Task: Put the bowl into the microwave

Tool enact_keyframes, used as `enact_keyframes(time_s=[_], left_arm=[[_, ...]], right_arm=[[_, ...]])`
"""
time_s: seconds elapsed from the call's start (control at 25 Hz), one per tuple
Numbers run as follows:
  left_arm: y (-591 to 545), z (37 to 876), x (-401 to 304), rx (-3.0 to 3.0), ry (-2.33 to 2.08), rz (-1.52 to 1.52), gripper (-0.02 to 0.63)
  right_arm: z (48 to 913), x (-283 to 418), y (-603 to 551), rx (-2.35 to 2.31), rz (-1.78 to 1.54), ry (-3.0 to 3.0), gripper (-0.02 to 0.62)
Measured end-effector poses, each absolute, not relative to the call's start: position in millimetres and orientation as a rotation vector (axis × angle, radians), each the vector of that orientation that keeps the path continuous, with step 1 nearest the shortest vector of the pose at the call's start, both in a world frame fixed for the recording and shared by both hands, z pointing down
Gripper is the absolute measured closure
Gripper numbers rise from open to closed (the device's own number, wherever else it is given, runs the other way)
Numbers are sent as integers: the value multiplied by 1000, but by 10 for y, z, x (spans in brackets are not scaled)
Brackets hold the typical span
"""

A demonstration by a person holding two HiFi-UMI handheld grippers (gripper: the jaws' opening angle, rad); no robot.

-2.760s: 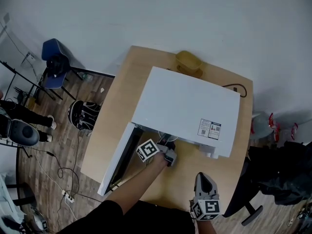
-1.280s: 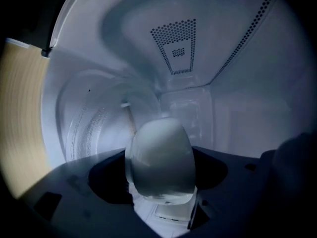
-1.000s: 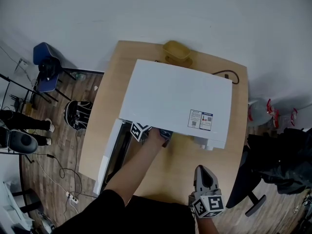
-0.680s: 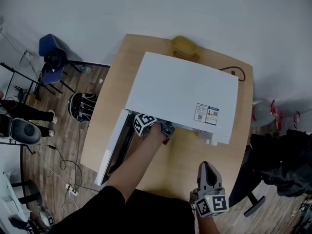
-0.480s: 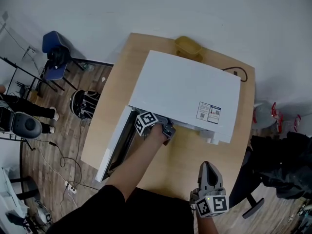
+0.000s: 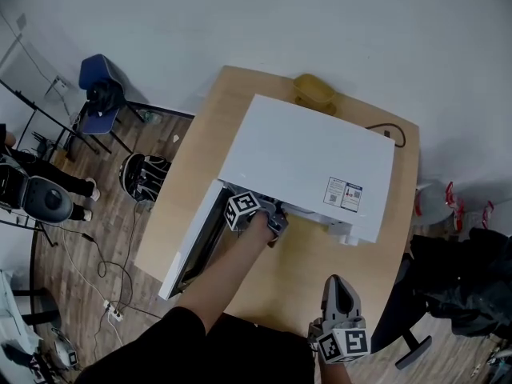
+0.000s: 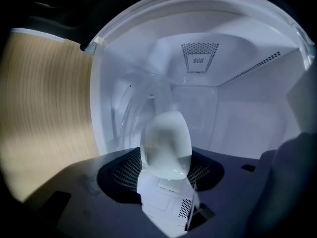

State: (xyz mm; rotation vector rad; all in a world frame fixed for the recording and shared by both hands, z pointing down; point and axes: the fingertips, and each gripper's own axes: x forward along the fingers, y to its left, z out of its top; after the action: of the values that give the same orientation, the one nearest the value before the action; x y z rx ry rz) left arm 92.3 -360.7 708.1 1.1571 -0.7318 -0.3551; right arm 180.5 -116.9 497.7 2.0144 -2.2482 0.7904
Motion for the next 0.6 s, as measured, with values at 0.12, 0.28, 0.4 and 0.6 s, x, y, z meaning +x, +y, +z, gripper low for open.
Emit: enact_keyframes(time_s=[0.12, 0.28, 0.4, 0.6], left_arm=[[-3700, 7090, 952, 1162, -725, -368, 359], [-3828, 7184, 1033, 1175, -721, -364, 359], [-3879, 7112, 1074, 1246, -725, -347, 353], [-3761, 7100, 1053, 1314, -748, -283, 330]], right_arm=[[4968, 1820, -1199, 2023, 788, -2250, 535], [4997, 1893, -1211, 2028, 789, -2238, 537], [5008, 1945, -1227, 2037, 791, -2226, 537], [4960, 2042, -1230, 2080, 773, -2223, 535]])
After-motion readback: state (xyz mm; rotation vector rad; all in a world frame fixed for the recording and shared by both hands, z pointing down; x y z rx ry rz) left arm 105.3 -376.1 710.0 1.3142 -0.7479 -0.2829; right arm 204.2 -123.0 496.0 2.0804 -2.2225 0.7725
